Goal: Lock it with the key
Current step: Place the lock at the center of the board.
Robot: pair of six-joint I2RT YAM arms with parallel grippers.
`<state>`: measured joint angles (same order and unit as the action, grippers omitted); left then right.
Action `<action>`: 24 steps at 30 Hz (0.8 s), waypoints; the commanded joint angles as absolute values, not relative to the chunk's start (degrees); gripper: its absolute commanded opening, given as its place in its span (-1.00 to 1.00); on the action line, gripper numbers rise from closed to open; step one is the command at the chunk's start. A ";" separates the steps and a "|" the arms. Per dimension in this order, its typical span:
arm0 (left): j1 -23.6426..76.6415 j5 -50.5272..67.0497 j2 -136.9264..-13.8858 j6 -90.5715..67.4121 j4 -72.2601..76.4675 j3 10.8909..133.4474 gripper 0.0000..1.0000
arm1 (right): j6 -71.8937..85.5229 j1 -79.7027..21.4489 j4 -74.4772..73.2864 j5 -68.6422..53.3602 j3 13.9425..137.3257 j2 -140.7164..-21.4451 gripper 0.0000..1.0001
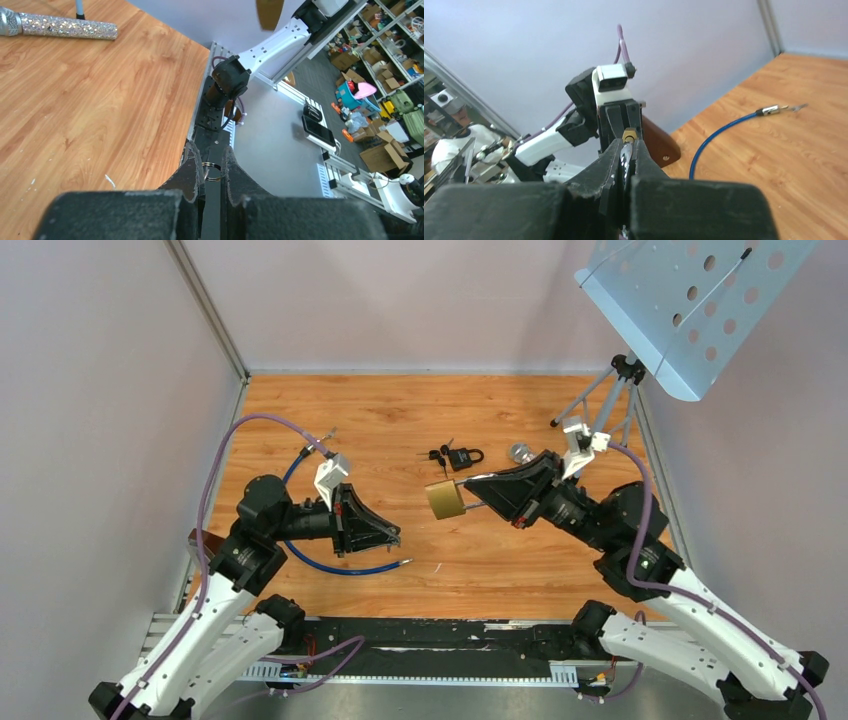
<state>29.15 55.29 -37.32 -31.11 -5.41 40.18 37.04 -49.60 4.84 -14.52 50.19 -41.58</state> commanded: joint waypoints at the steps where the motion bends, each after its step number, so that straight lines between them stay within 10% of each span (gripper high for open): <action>1: 28.92 52.47 -37.78 -29.47 -7.51 41.07 -1.00 | 32.92 -49.31 5.80 -5.39 52.59 -39.18 -1.00; 8: 28.98 40.28 -49.97 -39.64 5.42 36.60 -1.00 | 36.68 -46.42 -8.32 9.49 48.49 -43.17 -1.00; 24: 40.51 23.75 -108.99 -46.09 20.73 62.26 -1.00 | 43.30 -18.60 9.03 -16.02 25.12 -55.61 -1.00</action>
